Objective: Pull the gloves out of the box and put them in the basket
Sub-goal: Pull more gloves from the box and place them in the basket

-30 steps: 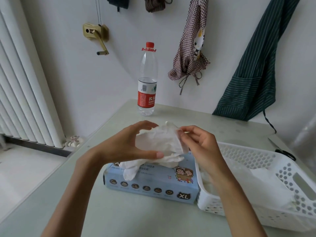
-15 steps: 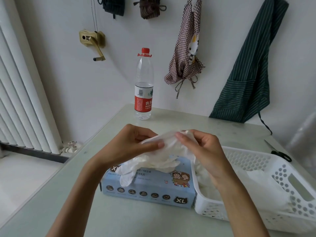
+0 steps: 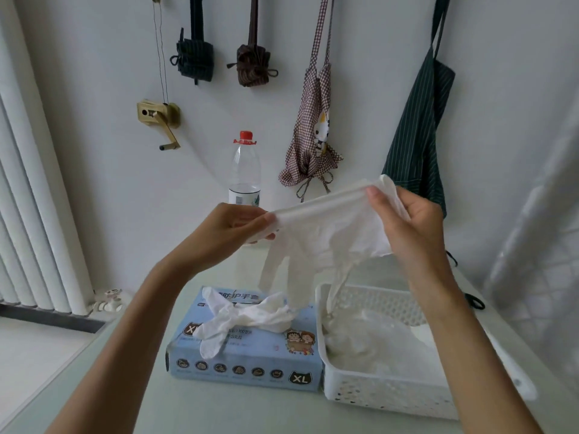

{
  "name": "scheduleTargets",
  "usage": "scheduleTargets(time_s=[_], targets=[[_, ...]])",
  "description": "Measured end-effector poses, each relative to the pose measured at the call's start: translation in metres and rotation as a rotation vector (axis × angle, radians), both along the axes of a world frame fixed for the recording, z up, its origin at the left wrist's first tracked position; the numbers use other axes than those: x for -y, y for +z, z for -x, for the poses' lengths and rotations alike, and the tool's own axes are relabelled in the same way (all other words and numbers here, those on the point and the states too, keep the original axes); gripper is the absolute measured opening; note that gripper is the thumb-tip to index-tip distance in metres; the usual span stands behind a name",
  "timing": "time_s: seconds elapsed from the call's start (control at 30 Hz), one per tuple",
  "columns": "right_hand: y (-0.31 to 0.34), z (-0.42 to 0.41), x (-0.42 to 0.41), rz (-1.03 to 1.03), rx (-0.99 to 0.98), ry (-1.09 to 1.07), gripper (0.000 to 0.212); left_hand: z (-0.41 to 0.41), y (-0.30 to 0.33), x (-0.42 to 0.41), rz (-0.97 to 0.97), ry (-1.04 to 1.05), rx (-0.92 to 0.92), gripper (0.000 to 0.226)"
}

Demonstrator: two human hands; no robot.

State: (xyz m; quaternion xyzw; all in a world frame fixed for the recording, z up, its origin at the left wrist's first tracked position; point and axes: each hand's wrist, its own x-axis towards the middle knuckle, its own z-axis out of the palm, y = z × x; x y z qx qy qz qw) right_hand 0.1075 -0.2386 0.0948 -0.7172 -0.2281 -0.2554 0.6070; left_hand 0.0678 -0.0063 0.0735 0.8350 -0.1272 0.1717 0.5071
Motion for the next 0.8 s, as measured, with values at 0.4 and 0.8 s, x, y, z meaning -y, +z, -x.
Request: scheduleTargets(time_s=[0.4,0.8], targets=[[0.006,-0.004,0.078,0.338,0.175,-0.412,0.043,-0.048,-0.036,0.133,0.455,0.026,-0.129,0.024],[-0.095,-0.01,0.142,0.37,-0.08,-0.397,0.041,-0.06,-0.096,0.145,-0.496,0.192,0.239,0.025]])
